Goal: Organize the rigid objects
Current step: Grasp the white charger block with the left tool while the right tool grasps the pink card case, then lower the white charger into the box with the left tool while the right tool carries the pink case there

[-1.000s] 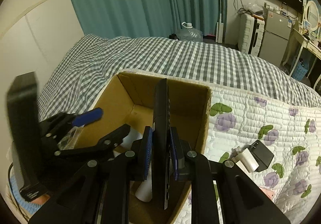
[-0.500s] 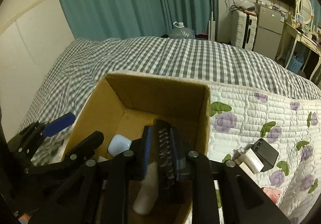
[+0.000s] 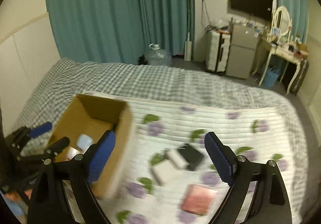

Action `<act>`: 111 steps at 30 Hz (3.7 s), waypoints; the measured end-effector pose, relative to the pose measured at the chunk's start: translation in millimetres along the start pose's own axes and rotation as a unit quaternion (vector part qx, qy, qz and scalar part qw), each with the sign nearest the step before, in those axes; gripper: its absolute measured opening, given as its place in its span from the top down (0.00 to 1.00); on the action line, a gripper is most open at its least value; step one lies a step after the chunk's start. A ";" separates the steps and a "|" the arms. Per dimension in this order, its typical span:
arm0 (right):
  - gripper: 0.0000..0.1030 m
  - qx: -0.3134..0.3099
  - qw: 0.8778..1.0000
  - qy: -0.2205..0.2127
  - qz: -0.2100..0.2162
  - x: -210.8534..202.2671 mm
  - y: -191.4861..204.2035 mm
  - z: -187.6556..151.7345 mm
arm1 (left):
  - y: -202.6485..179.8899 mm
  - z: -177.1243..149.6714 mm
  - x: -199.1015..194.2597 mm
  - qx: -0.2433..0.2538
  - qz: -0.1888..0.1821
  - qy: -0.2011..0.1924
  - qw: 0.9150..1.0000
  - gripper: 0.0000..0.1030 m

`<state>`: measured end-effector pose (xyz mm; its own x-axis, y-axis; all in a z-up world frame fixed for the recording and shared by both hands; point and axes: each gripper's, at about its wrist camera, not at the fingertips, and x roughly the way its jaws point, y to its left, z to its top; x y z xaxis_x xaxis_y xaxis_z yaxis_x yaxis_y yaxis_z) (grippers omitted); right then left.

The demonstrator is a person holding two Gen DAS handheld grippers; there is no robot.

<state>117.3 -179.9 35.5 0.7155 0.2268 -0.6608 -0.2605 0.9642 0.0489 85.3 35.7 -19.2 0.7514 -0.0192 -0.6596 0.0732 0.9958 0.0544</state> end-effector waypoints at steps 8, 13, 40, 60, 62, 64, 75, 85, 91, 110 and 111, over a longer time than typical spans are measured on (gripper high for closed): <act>0.10 0.007 0.999 0.022 -0.038 6.6 -82.4 -33.7 | -87.2 23.2 5.3 0.004 -0.024 0.010 1.000 0.34; 0.10 0.051 0.997 0.040 -0.035 28.4 -125.4 -62.9 | -142.5 12.5 39.8 0.035 -0.029 0.046 0.998 0.34; 0.11 0.031 0.990 0.137 -0.014 83.3 -124.1 -93.2 | -170.8 -61.0 155.9 0.064 -0.031 0.128 0.989 0.40; 0.24 0.078 0.958 0.271 0.057 138.5 -85.7 -130.5 | -156.1 -88.4 106.4 -0.004 0.020 0.096 0.995 0.47; 0.24 0.081 0.957 0.272 0.056 141.0 -84.5 -131.4 | -155.5 -88.9 107.2 -0.006 0.020 0.097 0.995 0.47; 0.26 0.079 0.957 0.274 0.051 145.3 -81.7 -132.7 | -156.6 -89.9 108.0 -0.004 0.023 0.098 0.995 0.47; 0.30 0.067 0.971 0.227 0.036 121.3 -85.8 -126.7 | -155.9 -88.2 103.4 -0.009 0.014 0.103 0.995 0.47; 0.31 0.074 0.990 0.122 0.005 57.9 -102.6 -98.2 | -167.6 -76.7 83.1 -0.004 -0.018 0.089 0.996 0.50; 0.31 0.039 0.998 0.036 -0.017 13.8 -90.1 -73.2 | -171.4 -63.4 63.8 0.001 -0.039 0.066 0.997 0.50; 0.30 0.016 0.999 -0.035 -0.010 -60.8 -29.9 -3.3 | -83.3 26.0 -20.9 0.009 -0.071 -0.045 0.996 0.50; 0.31 0.010 0.999 -0.036 -0.004 -60.2 -19.9 1.4 | -72.8 28.3 -20.9 0.008 -0.065 -0.047 0.997 0.50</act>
<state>80.4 -212.5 75.4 0.7630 0.2271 -0.6052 -0.2415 0.9686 0.0591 82.8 -38.9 11.9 0.7927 -0.1577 -0.5889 0.1846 0.9827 -0.0146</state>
